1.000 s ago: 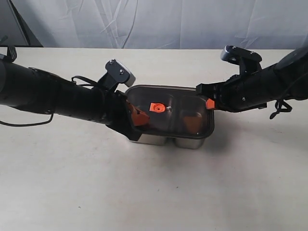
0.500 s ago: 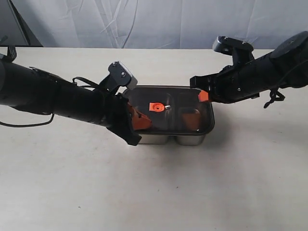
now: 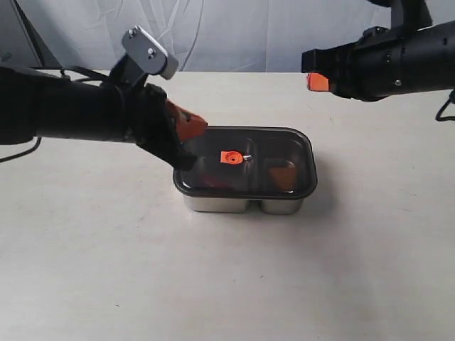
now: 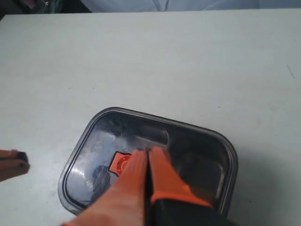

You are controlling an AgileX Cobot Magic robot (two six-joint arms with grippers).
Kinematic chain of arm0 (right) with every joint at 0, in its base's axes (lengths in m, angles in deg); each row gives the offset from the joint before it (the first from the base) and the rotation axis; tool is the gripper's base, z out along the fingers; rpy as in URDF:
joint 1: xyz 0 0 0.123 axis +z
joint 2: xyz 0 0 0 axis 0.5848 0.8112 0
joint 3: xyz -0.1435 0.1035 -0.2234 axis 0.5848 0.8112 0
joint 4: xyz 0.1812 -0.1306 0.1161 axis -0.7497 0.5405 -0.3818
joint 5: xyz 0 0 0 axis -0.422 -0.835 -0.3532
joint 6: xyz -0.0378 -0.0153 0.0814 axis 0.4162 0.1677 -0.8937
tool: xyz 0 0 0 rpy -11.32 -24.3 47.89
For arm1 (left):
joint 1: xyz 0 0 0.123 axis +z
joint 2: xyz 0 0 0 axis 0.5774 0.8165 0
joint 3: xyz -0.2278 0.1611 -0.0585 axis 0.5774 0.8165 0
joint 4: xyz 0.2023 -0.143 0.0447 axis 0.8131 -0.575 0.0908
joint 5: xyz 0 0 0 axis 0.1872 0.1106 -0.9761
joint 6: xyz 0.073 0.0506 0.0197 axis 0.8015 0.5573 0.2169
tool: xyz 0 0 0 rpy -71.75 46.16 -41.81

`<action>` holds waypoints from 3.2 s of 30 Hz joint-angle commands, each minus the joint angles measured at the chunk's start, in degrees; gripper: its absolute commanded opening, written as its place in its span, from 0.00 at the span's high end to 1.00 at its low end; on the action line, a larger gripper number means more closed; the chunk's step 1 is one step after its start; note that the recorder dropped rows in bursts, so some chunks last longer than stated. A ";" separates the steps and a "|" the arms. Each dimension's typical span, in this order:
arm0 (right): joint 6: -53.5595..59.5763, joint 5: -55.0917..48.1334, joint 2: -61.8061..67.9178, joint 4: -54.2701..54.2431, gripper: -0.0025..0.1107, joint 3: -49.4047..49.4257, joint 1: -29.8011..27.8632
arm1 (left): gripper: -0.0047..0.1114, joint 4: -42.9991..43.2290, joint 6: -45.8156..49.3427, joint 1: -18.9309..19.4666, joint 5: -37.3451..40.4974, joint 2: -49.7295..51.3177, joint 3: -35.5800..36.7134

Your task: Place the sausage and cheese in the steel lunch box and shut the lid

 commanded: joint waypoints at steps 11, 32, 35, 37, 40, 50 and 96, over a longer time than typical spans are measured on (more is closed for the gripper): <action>-0.04 1.31 -35.89 0.95 0.99 29.21 -0.15 | 0.96 9.92 -23.85 -0.28 16.74 -40.77 13.59; -1.08 -25.71 -43.08 -0.46 0.99 35.48 -0.15 | 0.96 11.88 -36.10 -0.28 24.79 -66.67 25.94; -1.08 -25.71 -43.08 -0.46 0.99 35.48 -0.15 | 0.96 11.87 -36.10 -0.28 24.62 -66.67 25.94; -1.08 -25.71 -43.08 -0.46 0.99 35.48 -0.15 | 0.96 11.87 -36.10 -0.28 24.62 -66.67 25.94; -1.08 -25.71 -43.08 -0.46 0.99 35.48 -0.15 | 0.96 11.87 -36.10 -0.28 24.62 -66.67 25.94; -1.08 -25.78 -43.08 0.09 0.99 35.48 -0.15 | 0.96 -3.87 -38.18 4.14 3.84 -70.97 32.10; -1.08 -25.51 -43.08 0.33 0.99 35.48 -0.15 | 0.96 -7.25 -45.42 11.75 -10.34 -85.95 43.73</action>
